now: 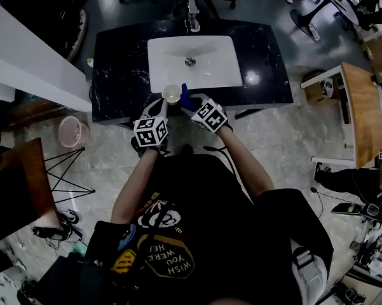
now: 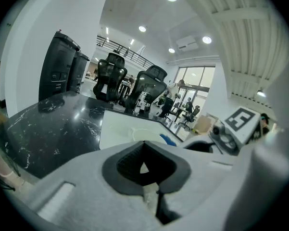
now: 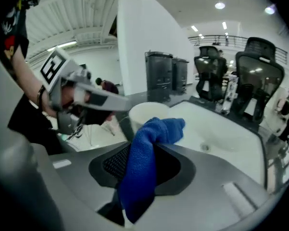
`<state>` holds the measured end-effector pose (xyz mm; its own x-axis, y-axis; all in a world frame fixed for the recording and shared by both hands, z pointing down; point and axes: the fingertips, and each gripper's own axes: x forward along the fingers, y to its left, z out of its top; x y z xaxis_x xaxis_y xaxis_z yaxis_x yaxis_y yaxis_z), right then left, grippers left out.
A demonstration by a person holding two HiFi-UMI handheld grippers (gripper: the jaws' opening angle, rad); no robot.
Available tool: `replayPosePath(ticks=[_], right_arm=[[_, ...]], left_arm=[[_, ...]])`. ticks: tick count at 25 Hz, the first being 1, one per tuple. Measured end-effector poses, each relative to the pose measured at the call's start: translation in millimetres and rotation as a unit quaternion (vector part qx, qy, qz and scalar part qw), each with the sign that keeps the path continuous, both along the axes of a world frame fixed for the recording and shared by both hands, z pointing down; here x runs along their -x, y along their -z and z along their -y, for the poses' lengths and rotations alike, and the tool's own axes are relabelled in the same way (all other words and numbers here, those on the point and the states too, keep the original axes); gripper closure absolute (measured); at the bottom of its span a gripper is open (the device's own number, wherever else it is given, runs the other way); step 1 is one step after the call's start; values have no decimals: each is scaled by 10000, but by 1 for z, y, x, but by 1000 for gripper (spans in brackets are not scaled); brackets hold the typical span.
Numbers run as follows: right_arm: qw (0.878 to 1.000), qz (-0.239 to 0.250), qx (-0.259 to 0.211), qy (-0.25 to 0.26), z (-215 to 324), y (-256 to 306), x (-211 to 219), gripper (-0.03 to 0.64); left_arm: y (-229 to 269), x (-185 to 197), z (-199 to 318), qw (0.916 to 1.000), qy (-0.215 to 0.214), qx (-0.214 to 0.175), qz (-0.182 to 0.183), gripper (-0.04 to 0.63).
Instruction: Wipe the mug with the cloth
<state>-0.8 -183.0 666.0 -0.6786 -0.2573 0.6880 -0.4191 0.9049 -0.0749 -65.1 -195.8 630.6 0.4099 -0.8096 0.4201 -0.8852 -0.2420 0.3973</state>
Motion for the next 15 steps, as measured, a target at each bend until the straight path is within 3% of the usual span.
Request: replayPosePath(ticks=[2,4,5,7,9,11,13,15], right_arm=[[9960,-46,396,797,-49,-14,11,485],[9926,131,603,1047,-72,-14,10,483],[9946,269,620,789,-65,-9,3,483],[9974,491,472,-231,-25,6,-20,485],[9914,459,127,-1217,25,23,-45,483],[9867,433,-54,-1566,55,33,-51,483],[9933,424,133,-1071,45,29,-31,483],[9991,206,355,-92,2,12,-3,483]], left_arm=[[0,0,0,10000,-35,-8,30,594],[0,0,-2,9999,-83,-4,65,594],[0,0,-3,9999,-105,11,75,594],[-2,0,-7,9999,-118,48,82,594],[-4,1,-9,9999,-96,70,75,594],[-4,2,-8,9999,-65,71,63,594],[-4,2,-7,9999,-56,77,51,594],[-3,-1,-8,9999,-85,72,63,594]])
